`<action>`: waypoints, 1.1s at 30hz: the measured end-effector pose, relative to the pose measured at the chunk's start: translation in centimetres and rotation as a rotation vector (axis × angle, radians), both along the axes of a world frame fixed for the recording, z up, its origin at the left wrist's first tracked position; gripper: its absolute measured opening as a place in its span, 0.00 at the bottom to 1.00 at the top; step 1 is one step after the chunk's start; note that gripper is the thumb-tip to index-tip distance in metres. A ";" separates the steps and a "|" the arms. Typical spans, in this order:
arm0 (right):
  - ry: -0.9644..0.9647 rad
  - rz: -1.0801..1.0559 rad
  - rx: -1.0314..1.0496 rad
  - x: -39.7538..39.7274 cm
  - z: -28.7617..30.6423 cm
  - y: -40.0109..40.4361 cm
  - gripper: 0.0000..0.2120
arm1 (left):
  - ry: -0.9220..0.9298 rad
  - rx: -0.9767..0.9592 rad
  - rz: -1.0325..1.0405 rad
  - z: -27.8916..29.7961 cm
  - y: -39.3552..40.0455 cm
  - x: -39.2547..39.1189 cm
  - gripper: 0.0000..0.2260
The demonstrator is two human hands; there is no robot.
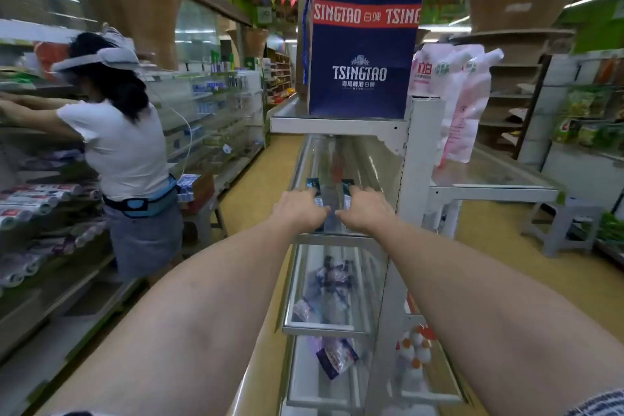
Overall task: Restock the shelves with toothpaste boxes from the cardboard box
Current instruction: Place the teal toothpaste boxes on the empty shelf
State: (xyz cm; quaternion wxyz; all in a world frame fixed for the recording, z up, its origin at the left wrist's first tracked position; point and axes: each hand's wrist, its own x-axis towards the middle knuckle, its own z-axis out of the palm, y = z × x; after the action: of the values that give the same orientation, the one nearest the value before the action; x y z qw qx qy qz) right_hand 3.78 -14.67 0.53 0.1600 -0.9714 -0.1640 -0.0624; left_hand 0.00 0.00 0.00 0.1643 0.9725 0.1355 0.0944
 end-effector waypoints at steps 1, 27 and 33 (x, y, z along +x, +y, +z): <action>0.011 -0.002 -0.005 0.6 -0.2 0.2 0.31 | 0.015 0.008 0.003 -0.3 -0.2 0.6 0.31; 0.030 0.077 0.265 6.0 -2.6 1.4 0.12 | -0.112 -0.245 0.249 -1.2 0.5 4.6 0.14; 0.006 0.165 0.349 5.4 -0.6 5.1 0.19 | -0.127 -0.168 0.306 1.0 3.9 2.5 0.15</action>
State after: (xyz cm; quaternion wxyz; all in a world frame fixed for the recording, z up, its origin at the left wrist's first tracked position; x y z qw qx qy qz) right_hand 9.21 -9.62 -0.06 0.3311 -0.9124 -0.2291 -0.0739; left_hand 2.50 3.89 1.00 0.2370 0.9155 0.2784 0.1680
